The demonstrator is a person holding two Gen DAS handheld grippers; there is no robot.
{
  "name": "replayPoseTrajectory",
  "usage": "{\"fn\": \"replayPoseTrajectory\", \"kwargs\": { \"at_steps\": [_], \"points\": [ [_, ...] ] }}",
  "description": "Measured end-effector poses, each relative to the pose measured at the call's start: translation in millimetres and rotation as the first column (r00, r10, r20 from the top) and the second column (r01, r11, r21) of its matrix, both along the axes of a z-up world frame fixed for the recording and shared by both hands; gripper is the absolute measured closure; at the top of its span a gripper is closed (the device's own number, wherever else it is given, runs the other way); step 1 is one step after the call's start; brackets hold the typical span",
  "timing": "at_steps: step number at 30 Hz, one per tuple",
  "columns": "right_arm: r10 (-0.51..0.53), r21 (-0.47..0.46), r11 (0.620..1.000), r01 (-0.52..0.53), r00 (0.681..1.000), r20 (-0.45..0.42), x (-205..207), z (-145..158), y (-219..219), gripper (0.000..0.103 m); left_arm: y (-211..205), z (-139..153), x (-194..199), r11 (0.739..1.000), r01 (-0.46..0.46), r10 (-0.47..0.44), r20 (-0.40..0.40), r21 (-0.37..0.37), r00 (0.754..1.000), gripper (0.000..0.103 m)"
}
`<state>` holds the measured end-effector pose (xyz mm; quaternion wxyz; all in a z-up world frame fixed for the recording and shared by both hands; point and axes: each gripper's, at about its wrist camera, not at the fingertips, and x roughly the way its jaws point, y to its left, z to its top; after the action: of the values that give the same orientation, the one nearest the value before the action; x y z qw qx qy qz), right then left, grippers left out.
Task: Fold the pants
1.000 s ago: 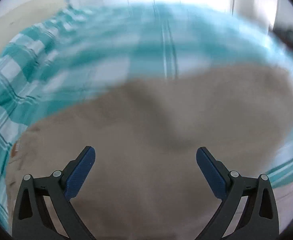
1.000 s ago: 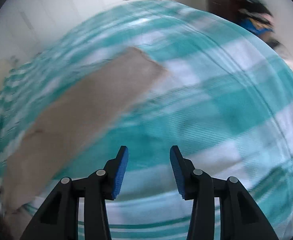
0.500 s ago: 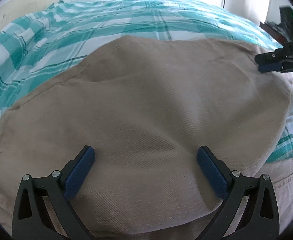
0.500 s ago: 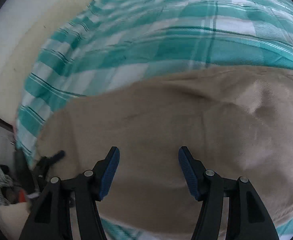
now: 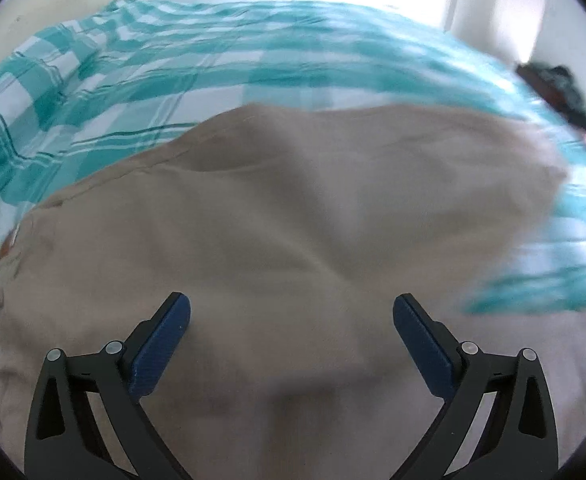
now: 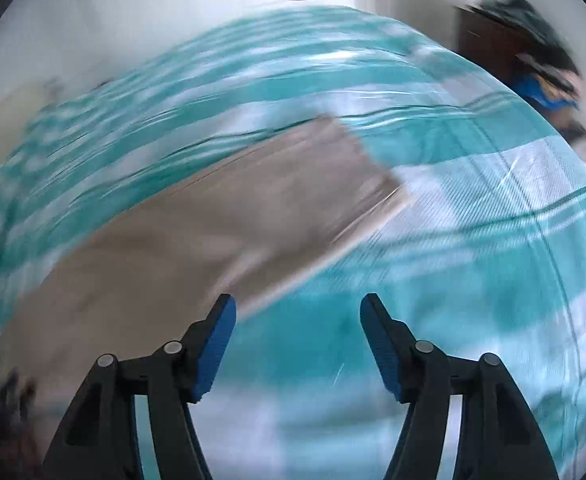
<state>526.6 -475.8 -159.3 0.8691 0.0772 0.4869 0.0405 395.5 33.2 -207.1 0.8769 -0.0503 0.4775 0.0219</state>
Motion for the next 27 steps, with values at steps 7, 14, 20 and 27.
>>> {"fn": "replayPoseTrajectory", "kwargs": {
  "at_steps": [7, 14, 20, 27],
  "points": [
    [0.321, 0.257, 0.917, -0.305, 0.947, -0.023, -153.8, -5.5, 119.7, 0.029, -44.1, -15.5, -101.6, 0.977, 0.205, -0.212, -0.194, -0.057, 0.958, 0.001],
    [0.207, 0.281, 0.949, -0.145, 0.957, -0.203, -209.3, -49.7, 79.9, 0.029, -4.7, -14.9, -160.0, 0.993, 0.122, -0.120, -0.222, -0.005, 0.968, 0.001],
    [-0.263, 0.202, 0.931, 0.305, 0.942, -0.207, -249.4, -31.5, -88.6, 0.029, 15.7, -10.6, -169.5, 0.998, 0.054, -0.046, -0.214, 0.032, 0.976, 0.001],
    [-0.289, 0.174, 0.933, 0.316, 0.943, -0.166, -268.0, -11.7, -72.3, 0.028, 24.3, 36.3, -111.4, 0.999, 0.021, -0.020, -0.055, 0.024, 0.998, 0.001]
  ]
}}
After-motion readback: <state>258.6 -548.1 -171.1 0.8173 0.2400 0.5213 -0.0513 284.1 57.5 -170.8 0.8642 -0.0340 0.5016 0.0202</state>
